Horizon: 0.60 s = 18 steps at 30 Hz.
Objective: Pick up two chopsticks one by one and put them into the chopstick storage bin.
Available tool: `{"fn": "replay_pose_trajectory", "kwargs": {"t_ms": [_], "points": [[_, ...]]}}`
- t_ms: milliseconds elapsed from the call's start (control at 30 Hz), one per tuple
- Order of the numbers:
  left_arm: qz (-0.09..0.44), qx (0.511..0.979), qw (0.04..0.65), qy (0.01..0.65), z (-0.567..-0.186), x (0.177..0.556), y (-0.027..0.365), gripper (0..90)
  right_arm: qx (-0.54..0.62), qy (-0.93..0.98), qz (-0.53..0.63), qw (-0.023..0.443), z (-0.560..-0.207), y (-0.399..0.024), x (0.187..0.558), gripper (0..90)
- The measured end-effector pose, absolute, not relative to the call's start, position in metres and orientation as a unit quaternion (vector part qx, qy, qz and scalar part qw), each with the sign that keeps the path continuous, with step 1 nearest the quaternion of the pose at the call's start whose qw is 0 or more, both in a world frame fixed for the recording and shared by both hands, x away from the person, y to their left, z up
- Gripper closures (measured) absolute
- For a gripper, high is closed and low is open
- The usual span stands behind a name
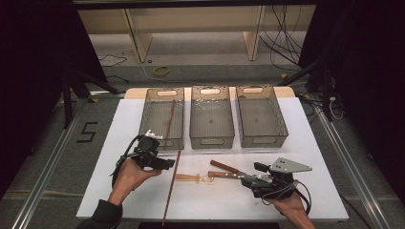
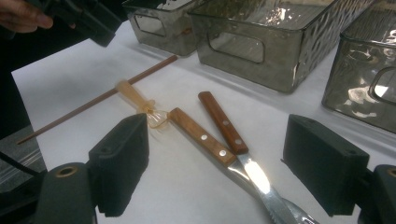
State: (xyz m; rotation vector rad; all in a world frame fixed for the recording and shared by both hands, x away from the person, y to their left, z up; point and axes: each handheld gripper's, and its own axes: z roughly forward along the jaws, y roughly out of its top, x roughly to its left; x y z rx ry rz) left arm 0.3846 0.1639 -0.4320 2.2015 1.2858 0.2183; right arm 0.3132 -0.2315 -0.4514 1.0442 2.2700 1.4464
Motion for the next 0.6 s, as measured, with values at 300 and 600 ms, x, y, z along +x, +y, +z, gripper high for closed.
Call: {"fn": "replay_pose_trajectory", "kwargs": {"t_ms": [300,600], "points": [[0.062,0.845,0.251,0.469,-0.451,0.374,0.155,24.4,0.359,0.780,0.497,0.127,-0.452,-0.232,0.314,23.3],[0.047,0.854,0.229,0.465,-0.464,0.366,0.149,30.1,0.359,0.779,0.497,0.127,-0.452,-0.232,0.314,23.4]]}}
